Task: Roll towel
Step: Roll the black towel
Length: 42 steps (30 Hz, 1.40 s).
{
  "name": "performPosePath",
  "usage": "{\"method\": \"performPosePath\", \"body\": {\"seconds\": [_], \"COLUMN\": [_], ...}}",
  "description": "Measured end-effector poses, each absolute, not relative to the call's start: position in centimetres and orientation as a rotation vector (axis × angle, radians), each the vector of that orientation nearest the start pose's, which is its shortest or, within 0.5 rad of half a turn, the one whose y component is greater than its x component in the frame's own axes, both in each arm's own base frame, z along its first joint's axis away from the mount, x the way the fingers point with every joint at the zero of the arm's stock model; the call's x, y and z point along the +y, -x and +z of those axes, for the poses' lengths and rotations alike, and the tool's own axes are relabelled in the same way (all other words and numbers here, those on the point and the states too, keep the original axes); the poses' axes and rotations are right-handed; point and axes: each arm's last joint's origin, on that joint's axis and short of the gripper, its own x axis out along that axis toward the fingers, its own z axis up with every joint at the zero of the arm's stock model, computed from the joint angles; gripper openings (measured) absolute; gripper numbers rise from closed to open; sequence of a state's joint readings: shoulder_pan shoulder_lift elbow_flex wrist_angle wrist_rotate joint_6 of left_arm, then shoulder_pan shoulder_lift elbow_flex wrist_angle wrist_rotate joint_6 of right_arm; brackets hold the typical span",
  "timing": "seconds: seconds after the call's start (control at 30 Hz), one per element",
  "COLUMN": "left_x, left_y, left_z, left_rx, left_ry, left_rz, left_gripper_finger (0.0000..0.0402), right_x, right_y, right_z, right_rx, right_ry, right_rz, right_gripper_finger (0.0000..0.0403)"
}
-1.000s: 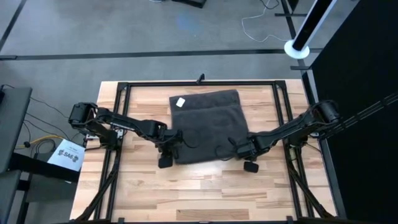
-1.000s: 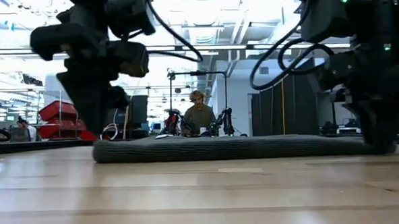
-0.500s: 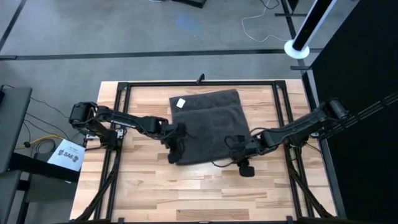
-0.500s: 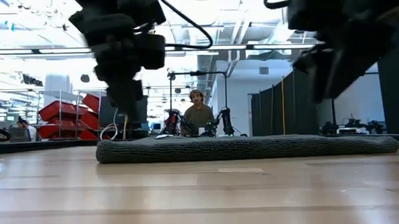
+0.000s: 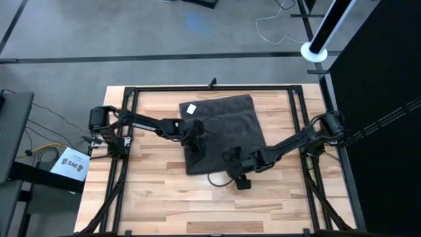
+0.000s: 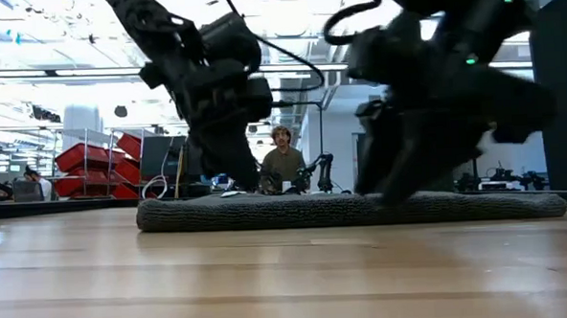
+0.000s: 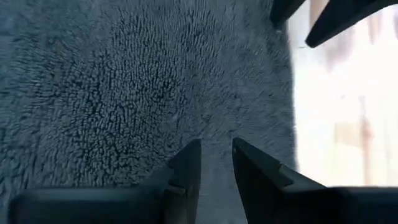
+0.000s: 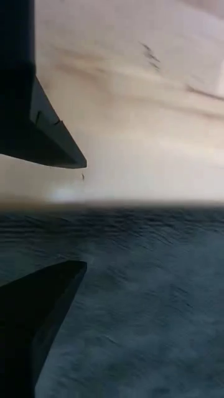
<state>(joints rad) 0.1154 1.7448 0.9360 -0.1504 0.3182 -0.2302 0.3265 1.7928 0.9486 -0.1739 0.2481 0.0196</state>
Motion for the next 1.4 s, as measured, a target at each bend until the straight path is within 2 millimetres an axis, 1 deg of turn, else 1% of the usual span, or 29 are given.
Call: {"method": "performPosePath", "body": {"seconds": [0.07, 0.17, 0.27, 0.37, 0.53, 0.57, 0.6, 0.7, 0.83, 0.93, 1.07, 1.17, 1.23, 1.4], "left_x": [3.3, 3.7, 4.0, 4.1, 3.9, 3.7, 3.5, 2.3, 0.4, -1.0, -2.2, -2.8, -3.2, -4.0], "left_y": [-33.3, -33.3, -33.2, -32.9, -31.9, -31.7, -31.4, -30.5, -29.9, -29.8, -29.9, -29.9, -29.8, -29.5], "left_z": [14.2, 13.2, 13.0, 13.5, 15.8, 16.3, 16.8, 18.1, 19.0, 19.3, 19.4, 19.3, 19.2, 18.3], "left_rx": [0.976, 1.005, 1.015, 1.02, 1.004, 1.008, 1.008, 1.018, 1.015, 1.006, 1.005, 1.017, 1.018, 1.029], "left_ry": [0.398, 0.39, 0.383, 0.384, 0.331, 0.311, 0.285, 0.189, 0.101, 0.072, 0.1, 0.108, 0.077, 0.023], "left_rz": [-0.082, -0.078, -0.088, -0.088, -0.116, -0.13, -0.145, -0.22, -0.307, -0.352, -0.361, -0.331, -0.302, -0.204], "left_gripper_finger": [0.0077, 0.0077, 0.0076, 0.0076, 0.0076, 0.0076, 0.0076, 0.0077, 0.0086, 0.0105, 0.014, 0.0168, 0.0184, 0.0215], "right_x": [10.3, 10.7, 10.7, 10.7, 10.2, 10.1, 9.9, 8.6, 6.1, 4.2, 2.3, 1.2, 0.7, 0.3], "right_y": [-32.8, -34.0, -34.7, -35.0, -35.0, -35.0, -35.1, -35.0, -35.3, -35.6, -35.6, -35.6, -35.7, -35.7], "right_z": [12.6, 12.0, 11.7, 11.7, 11.8, 12.0, 12.2, 12.9, 14.4, 15.6, 16.8, 17.4, 17.4, 17.4], "right_rx": [1.012, 1.057, 1.097, 1.098, 1.108, 1.107, 1.105, 1.119, 1.108, 1.075, 1.044, 1.021, 1.016, 1.005], "right_ry": [0.313, 0.356, 0.375, 0.373, 0.36, 0.354, 0.343, 0.244, 0.047, -0.085, -0.209, -0.253, -0.264, -0.266], "right_rz": [0.04, 0.004, -0.01, -0.013, -0.022, -0.019, -0.017, -0.005, 0.021, 0.078, 0.141, 0.146, 0.137, 0.13], "right_gripper_finger": [0.0246, 0.0241, 0.0216, 0.0165, 0.0043, 0.0023, 0.0013, 0.001, 0.0003, 0.0002, 0.0002, 0.0002, 0.0002, 0.0002]}}
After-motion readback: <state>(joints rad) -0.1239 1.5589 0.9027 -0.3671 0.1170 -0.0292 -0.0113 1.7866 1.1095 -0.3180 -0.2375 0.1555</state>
